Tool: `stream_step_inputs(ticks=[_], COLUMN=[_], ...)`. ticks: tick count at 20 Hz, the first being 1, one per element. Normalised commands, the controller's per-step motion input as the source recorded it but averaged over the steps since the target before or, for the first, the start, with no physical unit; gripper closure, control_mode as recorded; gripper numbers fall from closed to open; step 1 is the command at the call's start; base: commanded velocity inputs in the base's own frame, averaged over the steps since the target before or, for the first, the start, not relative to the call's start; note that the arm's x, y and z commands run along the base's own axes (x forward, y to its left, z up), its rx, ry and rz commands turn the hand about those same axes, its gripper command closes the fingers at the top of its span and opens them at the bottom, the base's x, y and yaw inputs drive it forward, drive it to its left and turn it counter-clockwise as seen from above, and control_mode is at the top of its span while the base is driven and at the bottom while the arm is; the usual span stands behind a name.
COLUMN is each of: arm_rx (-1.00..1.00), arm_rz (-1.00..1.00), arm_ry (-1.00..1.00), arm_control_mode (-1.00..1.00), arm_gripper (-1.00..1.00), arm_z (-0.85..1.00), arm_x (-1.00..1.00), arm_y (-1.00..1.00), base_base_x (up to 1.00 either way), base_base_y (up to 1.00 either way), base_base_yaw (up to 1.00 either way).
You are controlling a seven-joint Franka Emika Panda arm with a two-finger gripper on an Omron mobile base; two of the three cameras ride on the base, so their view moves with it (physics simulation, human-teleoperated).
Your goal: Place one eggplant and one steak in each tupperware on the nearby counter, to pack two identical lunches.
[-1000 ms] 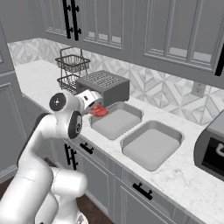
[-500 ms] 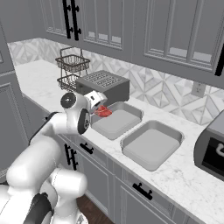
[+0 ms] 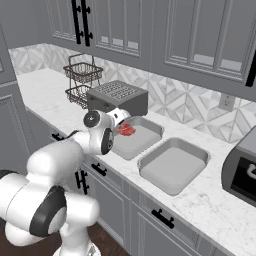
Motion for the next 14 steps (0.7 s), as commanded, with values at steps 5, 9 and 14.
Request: stream_step_inputs(ticks=[5,9,14], arm_rx=[0.0,0.0,0.0], arm_rz=[0.0,-0.01,0.0], arm_ry=[0.01,0.05,0.04], arm_control_mode=[-1.0,-1.0,-1.0], arm_gripper=[1.0,1.0,1.0], arm_z=[0.0,0.0,-0.13], arm_x=[0.44,0.42,0.31], arm_y=[0.0,-0.06,-0.13], base_base_x=[0.0,0.0,0.0], base_base_y=[0.0,0.0,0.0], base_base_yaw=[0.0,0.0,0.0])
